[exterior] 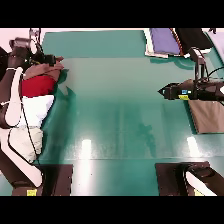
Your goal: Fold the shirts.
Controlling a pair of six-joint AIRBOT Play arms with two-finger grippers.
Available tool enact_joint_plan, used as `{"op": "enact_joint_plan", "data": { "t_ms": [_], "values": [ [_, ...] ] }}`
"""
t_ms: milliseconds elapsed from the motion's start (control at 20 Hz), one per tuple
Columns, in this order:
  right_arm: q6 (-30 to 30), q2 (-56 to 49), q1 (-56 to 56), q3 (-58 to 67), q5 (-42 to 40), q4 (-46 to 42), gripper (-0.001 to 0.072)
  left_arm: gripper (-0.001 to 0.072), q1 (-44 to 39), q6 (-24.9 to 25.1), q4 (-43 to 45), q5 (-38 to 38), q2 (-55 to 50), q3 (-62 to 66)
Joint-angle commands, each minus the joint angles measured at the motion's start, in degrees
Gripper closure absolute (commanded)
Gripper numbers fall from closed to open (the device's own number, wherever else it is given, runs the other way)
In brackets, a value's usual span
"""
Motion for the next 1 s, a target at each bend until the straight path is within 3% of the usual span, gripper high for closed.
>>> {"op": "enact_joint_plan", "data": {
  "t_ms": [0, 150, 250, 300, 450, 650, 950],
  "values": [
    [0.0, 0.0, 0.0, 0.0, -0.4, 0.0, 0.0693, -0.0007, 1.8, -0.3, 0.1, 1.9, -5.2, 0.0],
    [0.0, 0.0, 0.0, 0.0, -0.7, 0.0, 0.0694, 0.0002, 1.8, -0.4, 0.0, 2.2, -5.1, 0.8],
    [0.0, 0.0, 0.0, 0.0, -1.2, 0.1, 0.0693, 0.0523, 1.8, -0.9, 0.0, 1.2, -4.7, 2.4],
    [0.0, 0.1, 0.0, 0.1, -1.4, 0.1, 0.0693, 0.0671, 1.8, -0.9, 0.0, 1.4, -4.0, 2.7],
    [0.0, 0.2, 0.0, 3.3, -1.3, 0.0, 0.0694, 0.0683, 1.7, -1.8, -0.1, 1.6, -0.2, 3.0],
    [-0.3, 0.2, 0.0, 12.7, -2.2, -0.6, 0.0693, 0.0683, -0.8, -0.6, -0.5, 5.5, 13.6, 3.4],
    [-0.3, 0.2, 0.0, 26.9, -2.6, -0.6, 0.0693, 0.0683, -13.1, 13.3, -4.2, 1.7, 36.9, 3.4]
  ]
}}
